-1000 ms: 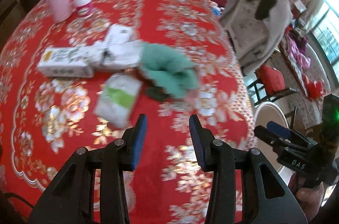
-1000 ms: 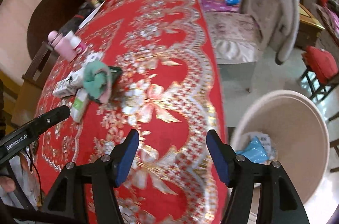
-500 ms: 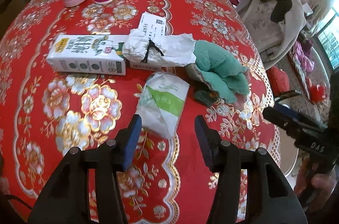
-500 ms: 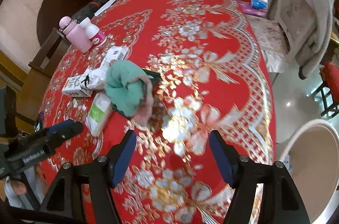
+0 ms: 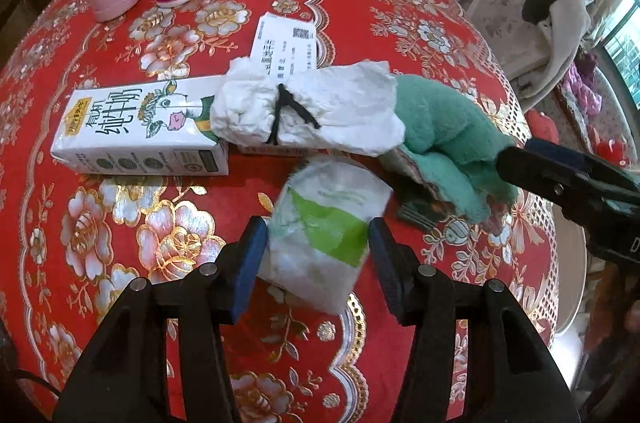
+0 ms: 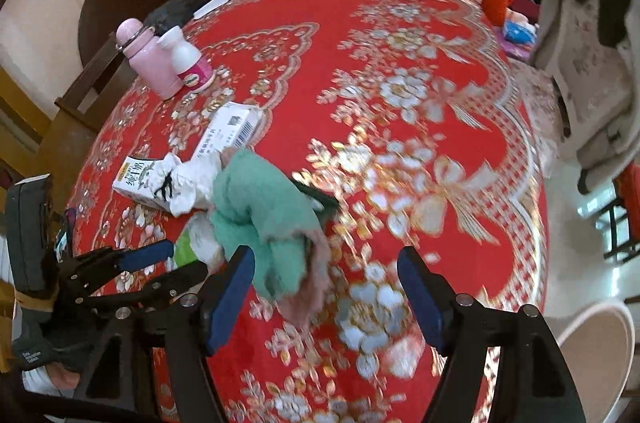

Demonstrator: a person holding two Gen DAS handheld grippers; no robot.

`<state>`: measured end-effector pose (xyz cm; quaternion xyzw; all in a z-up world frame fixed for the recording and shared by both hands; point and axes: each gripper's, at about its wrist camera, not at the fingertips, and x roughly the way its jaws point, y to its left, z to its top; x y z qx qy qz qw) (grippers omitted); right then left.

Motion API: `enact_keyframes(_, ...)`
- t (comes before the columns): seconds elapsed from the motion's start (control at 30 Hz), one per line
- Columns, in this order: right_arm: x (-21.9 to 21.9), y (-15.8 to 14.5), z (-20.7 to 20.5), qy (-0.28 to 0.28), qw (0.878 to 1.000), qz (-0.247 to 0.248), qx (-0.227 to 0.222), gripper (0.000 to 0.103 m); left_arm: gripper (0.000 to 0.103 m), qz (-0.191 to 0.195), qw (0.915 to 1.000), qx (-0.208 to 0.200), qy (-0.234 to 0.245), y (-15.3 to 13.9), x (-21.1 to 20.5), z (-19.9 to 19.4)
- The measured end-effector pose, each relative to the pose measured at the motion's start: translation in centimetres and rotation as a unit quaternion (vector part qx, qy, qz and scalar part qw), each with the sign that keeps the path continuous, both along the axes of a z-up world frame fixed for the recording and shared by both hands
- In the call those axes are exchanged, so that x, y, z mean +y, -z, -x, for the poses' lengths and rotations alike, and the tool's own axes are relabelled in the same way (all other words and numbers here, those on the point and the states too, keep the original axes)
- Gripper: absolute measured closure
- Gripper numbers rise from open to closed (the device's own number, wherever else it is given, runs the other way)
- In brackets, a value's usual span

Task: Collect trash
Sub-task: 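Grasp the clear green-labelled bag with the left gripper while the right grasps the green towel, then lift the bag and towel and carry both over the white bucket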

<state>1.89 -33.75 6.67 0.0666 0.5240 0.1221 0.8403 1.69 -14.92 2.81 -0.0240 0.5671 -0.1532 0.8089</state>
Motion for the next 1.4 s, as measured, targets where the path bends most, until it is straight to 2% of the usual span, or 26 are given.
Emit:
enact_keyframes(0.1, 1.4, 0.5, -1.3, -0.023, 1.000, 0.009, 0.005, 0.030, 0.051, 0.016, 0.9999, 0.001, -0.004, 0.1, 0.4, -0.2)
enact_keyframes(0.23, 2.8, 1.7, -2.7, -0.037, 0.999, 0.013, 0.016, 0.030, 0.052, 0.010, 1.0000, -0.001, 0.001, 0.2, 0.1, -0.1)
enact_keyframes(0.37, 3.4, 2.0, -3.0, -0.043, 0.999, -0.001, 0.005, 0.032, 0.064, 0.017, 0.9999, 0.000, -0.001, 0.2, 0.2, 0.1)
enact_keyframes(0.43, 3.5, 1.8, -2.8, -0.048, 0.999, -0.012, 0.001, 0.055, 0.070, 0.027, 0.9996, 0.002, -0.005, 0.0, 0.4, 0.3)
enact_keyframes(0.47, 3.5, 1.5, -2.5, -0.048, 0.999, -0.013, -0.004, 0.057, 0.072, 0.029, 0.9996, 0.003, -0.007, -0.1, 0.6, 0.4)
enact_keyframes(0.53, 3.2, 1.0, -2.0, -0.048, 0.999, -0.012, -0.010, 0.070, 0.077, 0.034, 0.9993, 0.004, -0.014, -0.5, 0.8, 0.6)
enact_keyframes(0.6, 2.3, 0.3, -1.4, -0.039, 0.999, -0.027, -0.014, 0.074, 0.082, 0.040, 0.9991, 0.000, -0.017, -1.0, 0.9, 0.8)
enact_keyframes(0.73, 0.5, -1.1, 0.2, -0.015, 0.999, -0.038, -0.033, 0.075, 0.084, 0.040, 0.9990, -0.011, -0.015, -2.1, 0.8, 1.5)
enact_keyframes(0.87, -0.8, -1.5, 2.1, -0.006, 0.999, -0.040, -0.029, 0.075, 0.084, 0.043, 0.9989, -0.012, -0.014, -2.7, 0.9, 2.3)
enact_keyframes(1.07, -1.6, 0.1, 4.5, -0.009, 0.999, -0.040, 0.020, 0.075, 0.084, 0.042, 0.9989, -0.019, -0.011, -3.4, 0.7, 3.6)
enact_keyframes(1.1, -1.6, 0.3, 4.7, -0.009, 0.999, -0.035, 0.021, 0.071, 0.084, 0.041, 0.9989, -0.019, -0.011, -3.4, 0.7, 3.8)
enact_keyframes(1.17, -1.4, 0.5, 5.0, -0.014, 0.999, -0.032, 0.022, 0.056, 0.084, 0.040, 0.9989, -0.020, -0.012, -3.6, 0.7, 4.3)
enact_keyframes(1.2, -1.2, 0.5, 5.0, -0.016, 0.999, -0.031, 0.020, 0.045, 0.084, 0.040, 0.9989, -0.020, -0.012, -3.6, 0.7, 4.5)
enact_keyframes(1.23, -1.0, 0.7, 4.9, -0.017, 0.999, -0.029, 0.018, 0.041, 0.084, 0.038, 0.9990, -0.021, -0.013, -3.7, 0.7, 4.6)
enact_keyframes(1.37, -0.2, 1.3, 4.9, -0.022, 1.000, -0.012, 0.010, 0.044, 0.084, 0.036, 0.9989, -0.027, -0.015, -4.2, 0.6, 5.4)
enact_keyframes(1.4, -0.2, 1.5, 5.0, -0.020, 1.000, -0.010, 0.005, 0.057, 0.084, 0.035, 0.9989, -0.029, -0.016, -4.4, 0.6, 5.6)
